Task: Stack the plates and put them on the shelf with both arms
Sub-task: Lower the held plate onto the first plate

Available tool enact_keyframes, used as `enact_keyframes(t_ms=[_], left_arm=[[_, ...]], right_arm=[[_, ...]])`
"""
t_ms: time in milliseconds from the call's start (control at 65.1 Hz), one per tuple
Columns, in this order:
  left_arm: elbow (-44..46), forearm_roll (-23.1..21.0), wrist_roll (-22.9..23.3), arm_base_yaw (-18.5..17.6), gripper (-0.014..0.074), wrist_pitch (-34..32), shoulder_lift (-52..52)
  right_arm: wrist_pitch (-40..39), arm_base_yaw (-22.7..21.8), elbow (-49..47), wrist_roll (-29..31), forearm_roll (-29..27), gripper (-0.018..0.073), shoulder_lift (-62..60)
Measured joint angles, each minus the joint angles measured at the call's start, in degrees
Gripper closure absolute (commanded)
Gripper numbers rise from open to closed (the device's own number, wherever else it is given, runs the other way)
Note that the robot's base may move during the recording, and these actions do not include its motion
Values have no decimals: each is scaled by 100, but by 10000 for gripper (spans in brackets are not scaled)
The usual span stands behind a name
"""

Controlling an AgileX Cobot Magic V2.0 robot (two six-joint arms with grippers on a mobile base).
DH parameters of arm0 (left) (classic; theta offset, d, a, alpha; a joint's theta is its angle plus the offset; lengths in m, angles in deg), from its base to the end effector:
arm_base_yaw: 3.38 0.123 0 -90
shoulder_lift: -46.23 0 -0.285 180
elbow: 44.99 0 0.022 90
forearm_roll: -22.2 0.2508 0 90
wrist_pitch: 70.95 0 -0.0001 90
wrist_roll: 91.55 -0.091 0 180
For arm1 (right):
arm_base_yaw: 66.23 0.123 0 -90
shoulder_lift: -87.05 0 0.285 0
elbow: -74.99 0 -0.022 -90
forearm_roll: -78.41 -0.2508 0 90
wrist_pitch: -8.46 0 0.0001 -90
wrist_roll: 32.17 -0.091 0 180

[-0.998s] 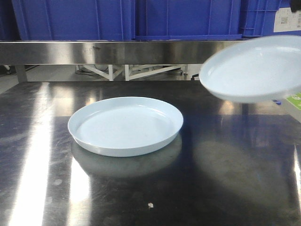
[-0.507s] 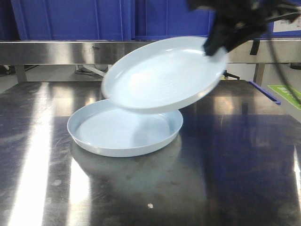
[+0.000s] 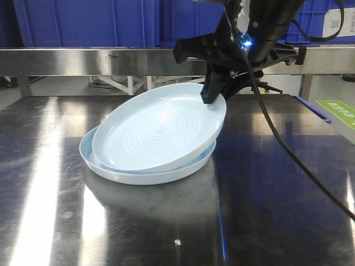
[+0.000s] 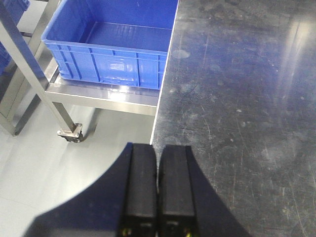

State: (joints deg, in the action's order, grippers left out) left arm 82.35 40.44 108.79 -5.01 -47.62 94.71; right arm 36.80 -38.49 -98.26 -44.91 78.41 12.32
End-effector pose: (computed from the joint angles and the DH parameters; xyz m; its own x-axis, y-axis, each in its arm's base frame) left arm 0.1370 0.0074 0.2597 -0.5449 -0.0452 -0.8373 -0.1087 0.9939 0.0171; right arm 0.3308 0.1740 0.2542 -0.7674 -0.1544 -0.6223 -0.3037 0.9423 0.1407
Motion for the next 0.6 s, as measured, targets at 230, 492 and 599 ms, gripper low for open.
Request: enact_keyframes(t_ms=[230, 492, 599], left_arm=[[0, 0, 0, 0, 514, 0, 0], [0, 0, 0, 0, 514, 0, 0], [0, 0, 0, 0, 514, 0, 0]], right_arm=[[-248, 77, 0, 0, 0, 511, 0], [-303, 87, -3, 0, 0, 511, 79], [-328, 87, -3, 0, 0, 501, 127]])
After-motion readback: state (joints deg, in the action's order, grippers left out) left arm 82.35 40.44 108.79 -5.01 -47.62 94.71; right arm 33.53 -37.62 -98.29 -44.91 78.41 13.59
